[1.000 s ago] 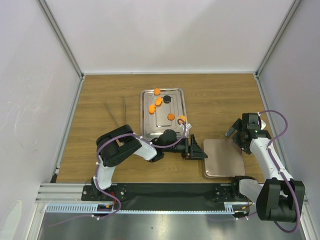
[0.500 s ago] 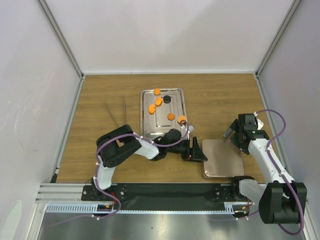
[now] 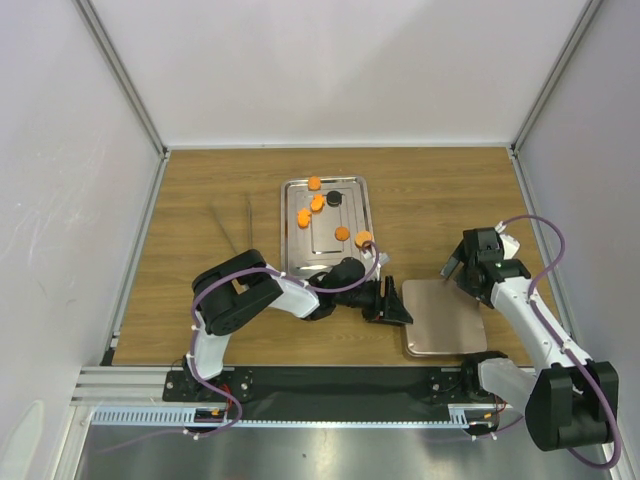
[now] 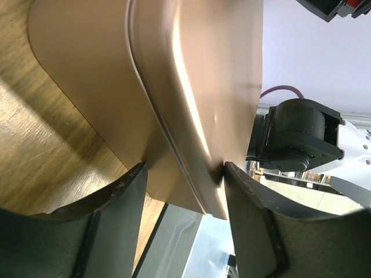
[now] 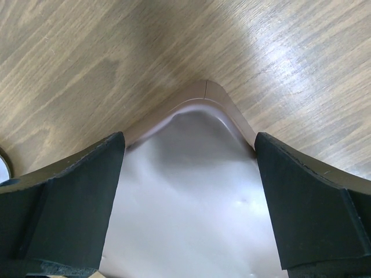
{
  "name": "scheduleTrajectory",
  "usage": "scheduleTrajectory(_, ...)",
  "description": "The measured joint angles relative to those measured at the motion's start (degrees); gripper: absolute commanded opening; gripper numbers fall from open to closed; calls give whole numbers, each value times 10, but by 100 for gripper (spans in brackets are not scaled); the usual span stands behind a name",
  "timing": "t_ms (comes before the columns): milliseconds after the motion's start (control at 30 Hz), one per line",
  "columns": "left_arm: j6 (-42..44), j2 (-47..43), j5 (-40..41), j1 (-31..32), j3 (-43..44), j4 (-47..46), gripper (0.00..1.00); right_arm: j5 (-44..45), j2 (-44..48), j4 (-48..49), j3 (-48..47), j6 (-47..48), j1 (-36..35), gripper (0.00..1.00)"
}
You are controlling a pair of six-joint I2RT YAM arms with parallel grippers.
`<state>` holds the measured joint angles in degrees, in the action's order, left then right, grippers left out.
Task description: Pack the cookies
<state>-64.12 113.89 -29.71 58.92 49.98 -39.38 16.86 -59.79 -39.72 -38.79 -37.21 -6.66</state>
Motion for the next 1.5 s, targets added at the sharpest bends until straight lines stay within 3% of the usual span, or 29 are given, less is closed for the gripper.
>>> scheduleTrajectory(467, 2, 1, 2, 1, 12, 16, 46, 26, 0, -19, -23, -19, -50, 100)
scheduleTrajectory(733, 2, 1, 1, 1, 15, 18, 46, 12, -3, -11, -25, -17, -35, 99)
scheduleTrajectory(1100, 36, -31, 12, -4, 24, 83, 66, -54, -4, -16, -64, 16, 47, 99)
scheduleTrajectory(1500, 113, -236, 61, -36, 36, 207, 72, -113, 8, -21, -151, 44, 61, 100)
